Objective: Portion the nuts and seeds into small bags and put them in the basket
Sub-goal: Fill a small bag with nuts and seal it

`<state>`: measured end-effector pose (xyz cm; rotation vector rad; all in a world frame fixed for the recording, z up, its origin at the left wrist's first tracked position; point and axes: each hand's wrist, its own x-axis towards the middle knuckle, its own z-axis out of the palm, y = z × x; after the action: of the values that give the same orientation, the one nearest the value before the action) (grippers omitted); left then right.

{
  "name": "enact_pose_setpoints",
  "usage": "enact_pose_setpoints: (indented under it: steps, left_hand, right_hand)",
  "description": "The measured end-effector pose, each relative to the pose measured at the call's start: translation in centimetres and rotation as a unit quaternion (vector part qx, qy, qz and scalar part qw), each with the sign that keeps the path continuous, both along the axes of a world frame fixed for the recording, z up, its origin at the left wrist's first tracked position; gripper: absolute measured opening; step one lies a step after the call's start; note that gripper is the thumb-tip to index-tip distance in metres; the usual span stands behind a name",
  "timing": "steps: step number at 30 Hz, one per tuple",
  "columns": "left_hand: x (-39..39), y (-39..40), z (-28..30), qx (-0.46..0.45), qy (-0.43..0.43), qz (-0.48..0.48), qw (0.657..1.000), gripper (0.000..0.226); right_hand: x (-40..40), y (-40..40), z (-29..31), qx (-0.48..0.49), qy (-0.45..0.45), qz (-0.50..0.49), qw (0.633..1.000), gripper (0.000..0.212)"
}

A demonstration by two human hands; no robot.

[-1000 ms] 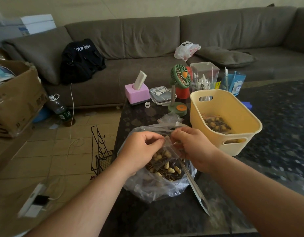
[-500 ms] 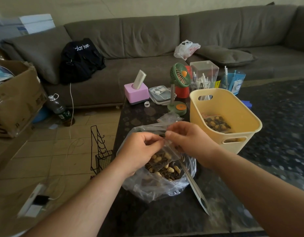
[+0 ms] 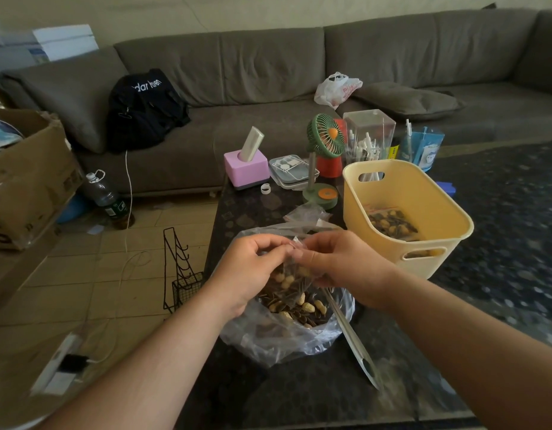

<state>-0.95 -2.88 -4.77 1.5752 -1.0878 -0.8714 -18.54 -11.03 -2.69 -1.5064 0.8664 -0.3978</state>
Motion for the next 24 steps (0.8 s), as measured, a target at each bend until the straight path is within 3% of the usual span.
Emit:
enact_pose_setpoints:
  steps: [3,6,10,13,17,21,24]
  left_hand:
    - [-0.2,0.0,0.1,0.01,0.026,0.01,1.0,0.021]
    - [-0.5,0.0,0.1,0.027,0.106,0.005,0.994,0.027]
    - [-1.0,0.2,0.9,0.04,0.171,-0.006,0.984,0.016]
    - [-0.9,0.2,0.6,0.037,0.154,-0.012,0.987,0.018]
    - [-1.0,-0.1,0.5,0.052,0.222,-0.004,0.974,0.015]
    - [-0.9,0.2,0.8,0.078,0.291,-0.049,0.952,0.045]
    - [-0.7,-0.1,1.1,0.041,0.343,-0.003,0.938,0.042]
  right_hand:
    - [0.1,-0.3,-0.2,-0.003,-0.057,-0.075,0.996,0.016]
    - [0.0,-0.9,-0.1,-0.015,-0.083,-0.122,0.989,0.016]
    - [0.0,-0.8,-0.1,0.004,-0.034,-0.058,0.998,0.033]
    - [0.1,0.1,0.0,-0.064,0.019,0.001,0.998,0.028]
    - [0.1,0.0,0.0,-0.135,0.009,-0.054,0.989,0.028]
    - [-0.1,-0.6,0.0,-0.088,-0.058,-0.119,0.987,0.031]
    - [0.0,-0.5,-0.4,-0.071,-0.072,-0.134,0.986,0.03]
